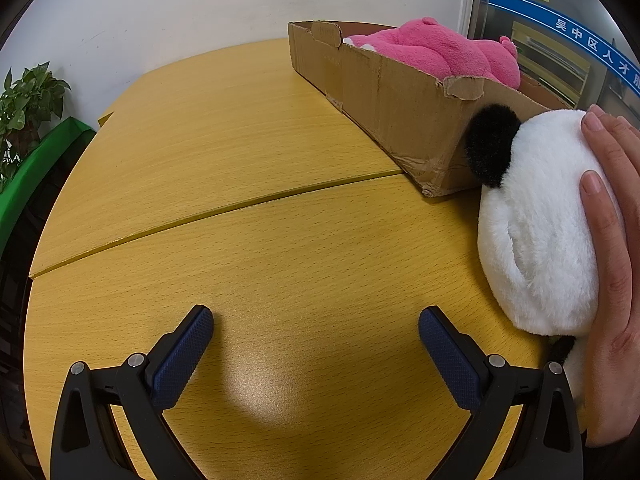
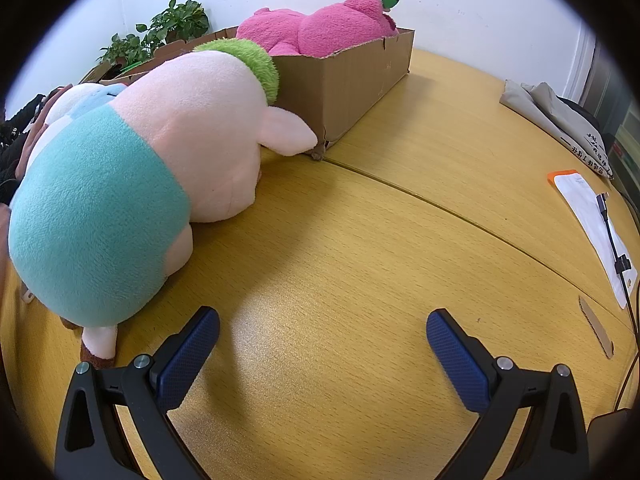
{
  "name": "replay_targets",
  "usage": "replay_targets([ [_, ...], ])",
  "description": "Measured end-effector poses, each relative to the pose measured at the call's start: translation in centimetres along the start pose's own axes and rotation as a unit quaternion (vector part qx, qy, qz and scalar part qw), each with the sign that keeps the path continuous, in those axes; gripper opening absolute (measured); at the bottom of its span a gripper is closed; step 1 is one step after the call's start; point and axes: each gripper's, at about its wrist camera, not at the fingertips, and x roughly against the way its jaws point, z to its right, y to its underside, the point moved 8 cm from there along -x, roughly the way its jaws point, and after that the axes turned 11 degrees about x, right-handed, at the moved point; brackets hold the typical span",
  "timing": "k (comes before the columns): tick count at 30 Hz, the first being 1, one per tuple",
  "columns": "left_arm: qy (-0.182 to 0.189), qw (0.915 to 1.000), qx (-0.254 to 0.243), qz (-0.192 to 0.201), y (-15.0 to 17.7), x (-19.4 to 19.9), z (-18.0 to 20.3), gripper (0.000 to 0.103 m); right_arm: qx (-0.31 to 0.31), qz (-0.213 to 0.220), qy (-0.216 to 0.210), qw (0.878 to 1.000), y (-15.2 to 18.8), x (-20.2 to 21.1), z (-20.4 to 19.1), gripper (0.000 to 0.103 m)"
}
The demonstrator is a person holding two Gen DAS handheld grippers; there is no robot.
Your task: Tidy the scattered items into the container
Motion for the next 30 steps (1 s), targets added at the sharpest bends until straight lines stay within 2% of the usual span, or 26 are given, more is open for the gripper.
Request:
replay_targets([
  [30, 0.000, 1.0000, 0.000, 0.000, 0.13, -0.09, -0.58, 0.103, 0.000, 0.000, 0.001, 1.000, 0.13, 0.13, -0.47, 0.103],
])
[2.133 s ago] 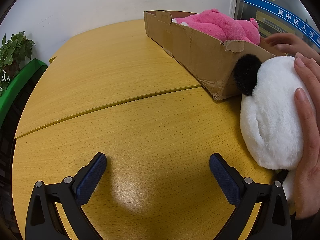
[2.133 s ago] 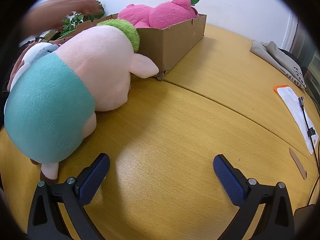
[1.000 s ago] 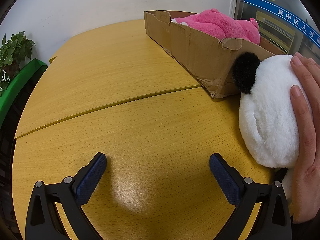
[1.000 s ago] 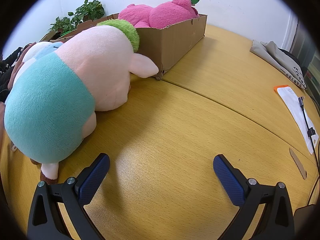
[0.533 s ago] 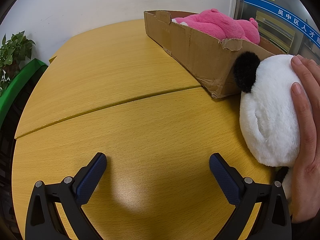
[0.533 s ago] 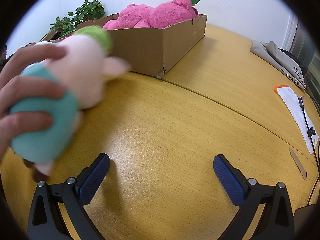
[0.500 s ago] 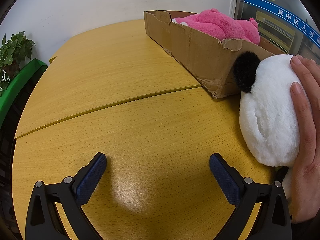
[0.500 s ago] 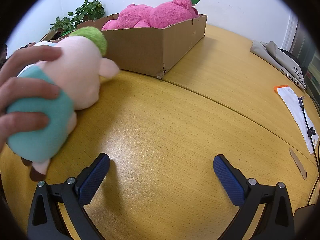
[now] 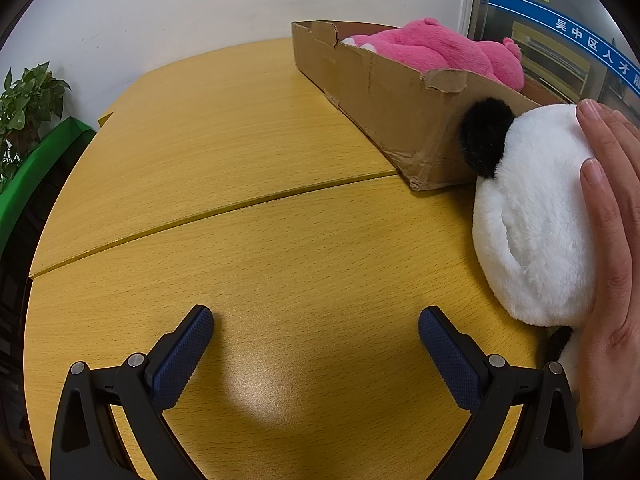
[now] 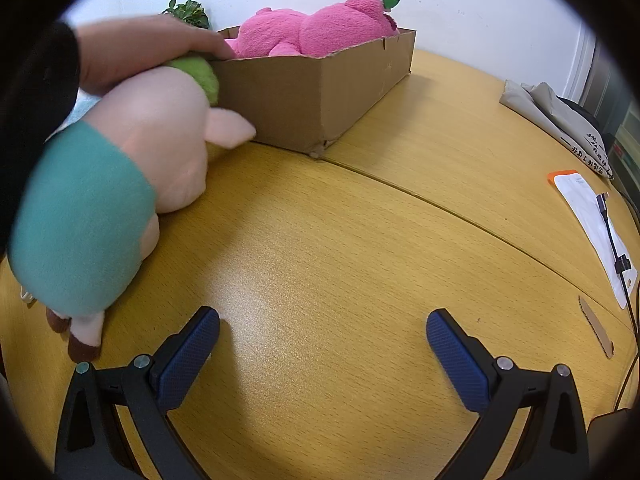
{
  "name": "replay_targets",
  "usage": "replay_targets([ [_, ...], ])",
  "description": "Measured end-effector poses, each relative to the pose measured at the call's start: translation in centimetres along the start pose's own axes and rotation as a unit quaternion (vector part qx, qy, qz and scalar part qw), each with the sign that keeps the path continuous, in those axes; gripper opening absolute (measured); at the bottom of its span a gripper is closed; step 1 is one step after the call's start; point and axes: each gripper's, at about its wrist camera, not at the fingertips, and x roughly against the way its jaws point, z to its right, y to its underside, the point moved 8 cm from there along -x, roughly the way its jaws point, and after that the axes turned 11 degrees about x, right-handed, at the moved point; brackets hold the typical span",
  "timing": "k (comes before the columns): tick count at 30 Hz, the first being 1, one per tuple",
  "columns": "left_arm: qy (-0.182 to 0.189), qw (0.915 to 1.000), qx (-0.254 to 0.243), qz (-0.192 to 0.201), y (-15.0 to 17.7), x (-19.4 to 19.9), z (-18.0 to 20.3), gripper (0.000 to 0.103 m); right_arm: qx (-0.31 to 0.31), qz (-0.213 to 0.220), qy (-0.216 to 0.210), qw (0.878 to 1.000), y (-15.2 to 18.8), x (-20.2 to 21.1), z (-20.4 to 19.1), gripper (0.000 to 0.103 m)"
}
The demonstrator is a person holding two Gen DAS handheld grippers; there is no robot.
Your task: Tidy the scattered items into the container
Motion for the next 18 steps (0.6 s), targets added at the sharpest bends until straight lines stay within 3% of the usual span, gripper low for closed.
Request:
replay_targets([
  [18, 0.000, 1.0000, 0.000, 0.000, -0.08, -0.08, -0.38, 0.103, 0.000, -0.001, 0.000, 1.000, -0.12, 0.01, 0.16, 0.103],
])
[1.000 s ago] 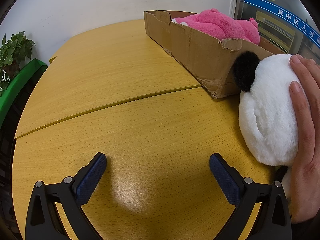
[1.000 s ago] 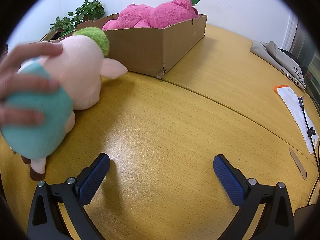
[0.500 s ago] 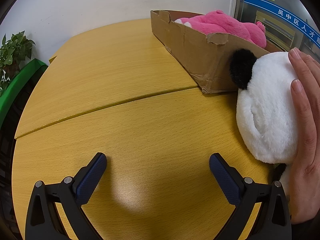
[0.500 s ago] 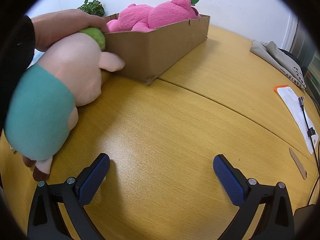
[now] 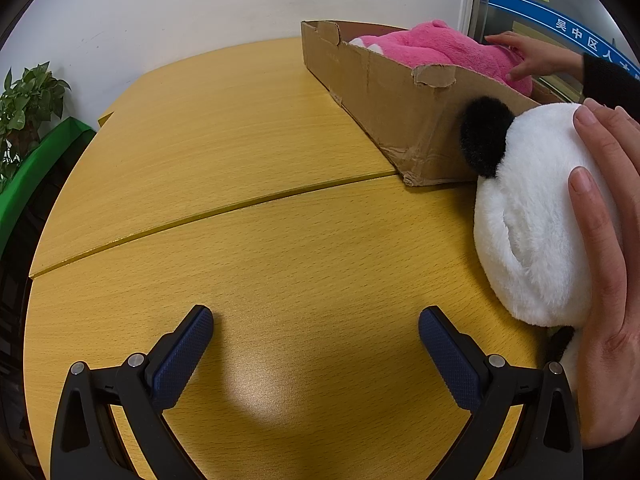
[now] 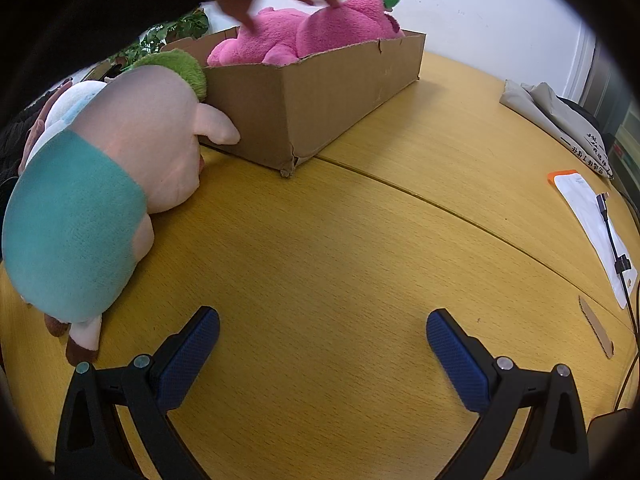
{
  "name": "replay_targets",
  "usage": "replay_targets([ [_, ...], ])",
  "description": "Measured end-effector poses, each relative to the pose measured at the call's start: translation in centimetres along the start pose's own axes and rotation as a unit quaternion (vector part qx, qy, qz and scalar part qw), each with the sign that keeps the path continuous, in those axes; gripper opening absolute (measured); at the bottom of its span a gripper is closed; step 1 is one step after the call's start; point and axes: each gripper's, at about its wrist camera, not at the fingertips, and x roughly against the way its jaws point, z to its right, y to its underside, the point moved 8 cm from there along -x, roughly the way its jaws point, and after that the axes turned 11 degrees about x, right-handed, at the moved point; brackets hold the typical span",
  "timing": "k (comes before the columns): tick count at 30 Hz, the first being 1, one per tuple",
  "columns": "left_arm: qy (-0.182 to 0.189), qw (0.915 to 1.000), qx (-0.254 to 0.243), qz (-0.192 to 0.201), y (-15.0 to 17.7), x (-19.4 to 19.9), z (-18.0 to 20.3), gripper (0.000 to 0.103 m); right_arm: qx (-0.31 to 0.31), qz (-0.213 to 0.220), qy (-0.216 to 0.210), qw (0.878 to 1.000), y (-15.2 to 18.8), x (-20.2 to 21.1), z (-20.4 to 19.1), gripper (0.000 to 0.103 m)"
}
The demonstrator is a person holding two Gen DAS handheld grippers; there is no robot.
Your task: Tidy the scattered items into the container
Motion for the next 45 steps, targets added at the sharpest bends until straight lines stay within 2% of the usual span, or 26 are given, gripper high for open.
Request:
replay_targets([
  [45, -0.001, 1.0000, -0.001, 0.000, -0.11, 0.04, -0.24, 0.103, 0.000, 0.000, -0.001, 1.000, 0.04, -0.03, 0.17, 0.103],
])
